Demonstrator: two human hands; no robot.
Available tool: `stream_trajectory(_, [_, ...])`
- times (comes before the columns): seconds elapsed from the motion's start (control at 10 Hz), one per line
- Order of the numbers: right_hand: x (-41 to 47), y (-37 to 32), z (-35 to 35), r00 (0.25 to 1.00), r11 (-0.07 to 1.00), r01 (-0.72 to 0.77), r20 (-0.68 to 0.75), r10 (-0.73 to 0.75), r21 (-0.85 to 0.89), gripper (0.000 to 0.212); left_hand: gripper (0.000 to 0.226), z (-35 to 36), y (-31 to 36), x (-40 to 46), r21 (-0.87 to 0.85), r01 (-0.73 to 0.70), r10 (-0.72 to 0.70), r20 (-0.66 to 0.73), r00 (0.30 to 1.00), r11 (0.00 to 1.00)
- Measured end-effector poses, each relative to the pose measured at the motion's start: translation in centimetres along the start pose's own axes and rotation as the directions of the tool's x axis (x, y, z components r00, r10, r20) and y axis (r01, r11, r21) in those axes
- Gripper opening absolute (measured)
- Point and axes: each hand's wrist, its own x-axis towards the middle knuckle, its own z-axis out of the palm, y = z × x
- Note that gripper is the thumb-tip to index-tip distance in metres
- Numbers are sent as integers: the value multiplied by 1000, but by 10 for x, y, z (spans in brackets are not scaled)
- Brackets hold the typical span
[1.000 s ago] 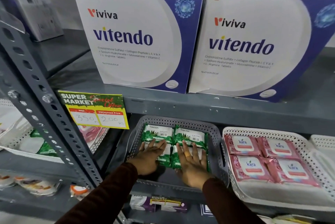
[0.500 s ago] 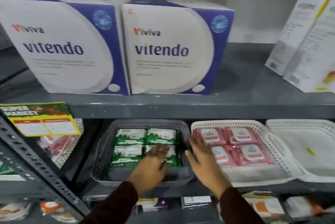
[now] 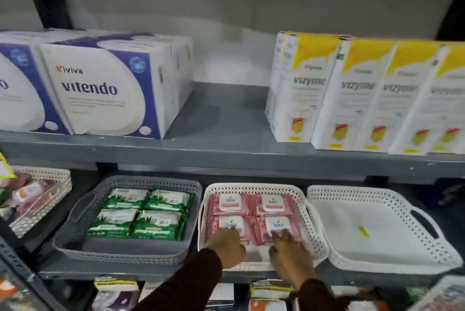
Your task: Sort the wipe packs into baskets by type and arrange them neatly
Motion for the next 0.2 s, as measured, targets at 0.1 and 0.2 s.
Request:
stream_trajectory(0.1, [-1,2,-11,1000,999,23,-2,-23,28,46,49,-5,6,-7,-55,-1,-3,-67,998,998])
stream_trajectory(0.2, [-24,-3,-9,953,963,227,-238,-189,146,56,52,3,17,-40,-158,-129,74,-315,946,979])
